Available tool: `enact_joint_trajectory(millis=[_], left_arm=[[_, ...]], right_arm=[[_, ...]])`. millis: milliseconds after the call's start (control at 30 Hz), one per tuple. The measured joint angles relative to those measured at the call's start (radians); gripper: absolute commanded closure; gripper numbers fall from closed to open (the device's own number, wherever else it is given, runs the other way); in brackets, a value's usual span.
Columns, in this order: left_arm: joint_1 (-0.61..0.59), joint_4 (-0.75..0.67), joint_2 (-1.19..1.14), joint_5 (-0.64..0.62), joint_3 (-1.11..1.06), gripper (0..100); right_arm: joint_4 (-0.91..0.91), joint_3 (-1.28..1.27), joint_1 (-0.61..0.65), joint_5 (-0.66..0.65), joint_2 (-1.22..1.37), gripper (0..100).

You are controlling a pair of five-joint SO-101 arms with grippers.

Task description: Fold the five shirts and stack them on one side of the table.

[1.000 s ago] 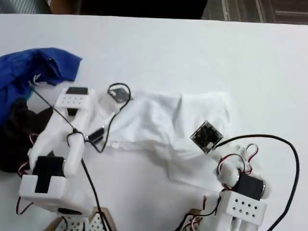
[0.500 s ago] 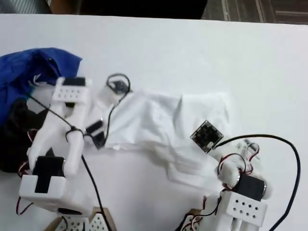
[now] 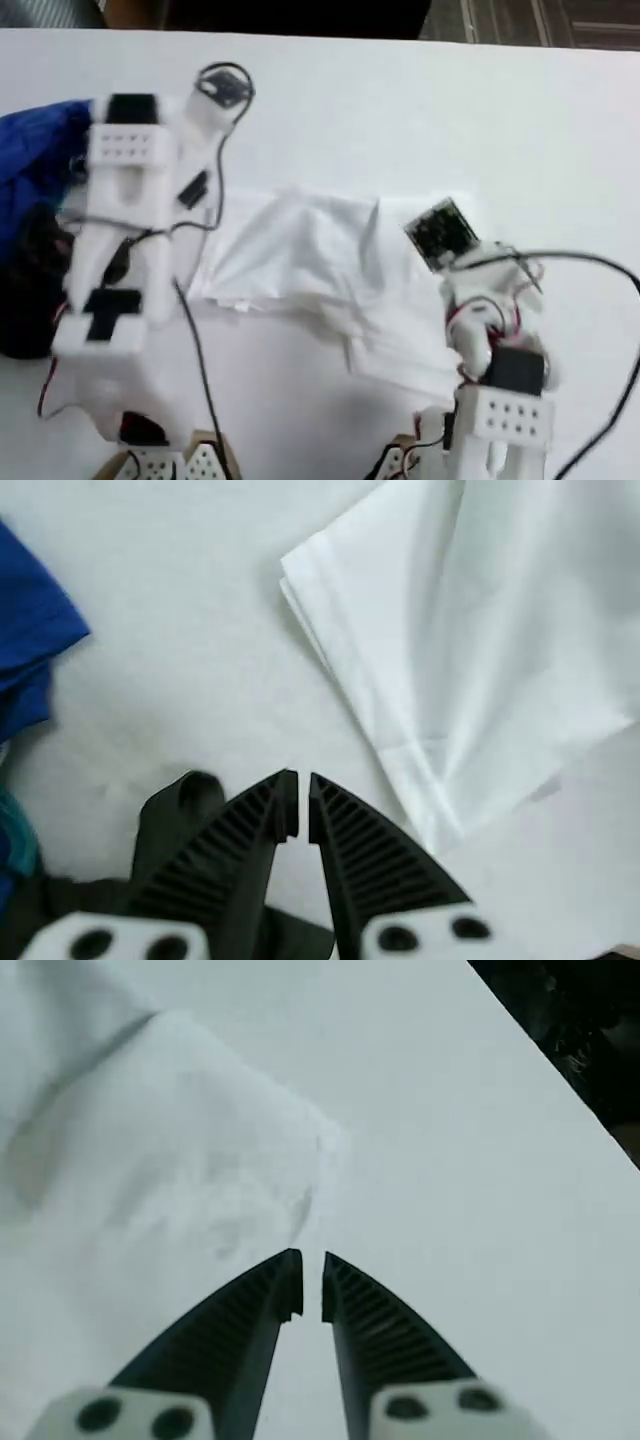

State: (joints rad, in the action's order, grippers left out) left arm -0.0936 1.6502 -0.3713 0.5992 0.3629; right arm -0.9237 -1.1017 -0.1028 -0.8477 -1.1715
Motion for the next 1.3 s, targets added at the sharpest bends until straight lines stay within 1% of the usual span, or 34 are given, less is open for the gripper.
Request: enact_joint_trajectory(millis=[100,267,433,567,700,867,1100,1200,1300], left_arm=[[0.043,-0.015,-0.17,-0.051,0.089,98],[0.049,-0.008,-0.399,-0.086,0.318,98],[0.051,0.061,-0.552,-0.092,0.548,98],[0.052,0.097,-0.611,-0.133,0.692,98],[0.052,0.107,-0.617,-0.184,0.718,98],[0.057,0.107,-0.623,-0.213,0.713,98],[0.126,0.11,-0.623,-0.224,0.695,98],[0.16,0.11,-0.623,-0.269,0.68,98],[0.172,0.11,-0.641,-0.284,0.675,98]], right_arm=[[0.106,0.0,0.04,0.035,0.155,97.8],[0.238,0.087,0.041,0.118,0.456,97.8],[0.252,0.295,0.023,0.227,0.764,97.7],[0.236,0.431,0.025,0.252,0.982,97.7],[0.221,0.496,0.025,0.252,1.106,97.7],[0.219,0.502,0.025,0.252,1.165,97.7],[0.219,0.506,0.025,0.252,1.22,97.7],[0.219,0.506,0.025,0.252,1.255,97.7],[0.249,0.506,0.025,0.252,1.295,97.7]])
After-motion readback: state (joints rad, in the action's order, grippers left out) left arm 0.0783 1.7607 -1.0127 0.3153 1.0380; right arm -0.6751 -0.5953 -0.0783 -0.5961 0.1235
